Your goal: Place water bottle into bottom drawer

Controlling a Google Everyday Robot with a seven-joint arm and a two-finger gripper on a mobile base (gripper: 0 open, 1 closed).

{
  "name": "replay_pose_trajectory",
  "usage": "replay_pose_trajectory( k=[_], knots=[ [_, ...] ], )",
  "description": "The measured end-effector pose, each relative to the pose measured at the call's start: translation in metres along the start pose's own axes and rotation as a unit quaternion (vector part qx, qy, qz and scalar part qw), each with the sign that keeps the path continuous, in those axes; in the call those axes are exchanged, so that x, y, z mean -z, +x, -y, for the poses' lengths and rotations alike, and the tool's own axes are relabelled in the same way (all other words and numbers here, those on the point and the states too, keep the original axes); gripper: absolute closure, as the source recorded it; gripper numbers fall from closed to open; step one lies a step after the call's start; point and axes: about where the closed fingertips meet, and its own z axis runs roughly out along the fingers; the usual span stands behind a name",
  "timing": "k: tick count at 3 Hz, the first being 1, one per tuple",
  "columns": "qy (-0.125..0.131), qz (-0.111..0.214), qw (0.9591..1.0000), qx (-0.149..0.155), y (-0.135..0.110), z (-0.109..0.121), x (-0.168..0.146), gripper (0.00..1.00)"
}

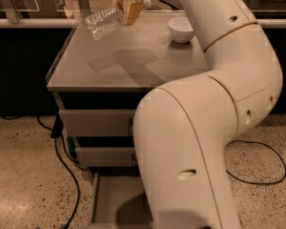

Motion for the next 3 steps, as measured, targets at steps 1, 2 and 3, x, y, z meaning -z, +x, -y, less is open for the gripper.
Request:
replay_pose_trajectory(
  k=[1,2,3],
  knots=[
    [0.005,-0.016,0.9998,-0.007,0.0,-0.012,0.028,1.0],
    [0.008,-0.03,0.9994,-0.018,-0.003,-0.034,0.049,1.0],
    [0.01,-0.044,0.9985,-0.03,-0.008,-0.059,0.065,1.0]
  ],
)
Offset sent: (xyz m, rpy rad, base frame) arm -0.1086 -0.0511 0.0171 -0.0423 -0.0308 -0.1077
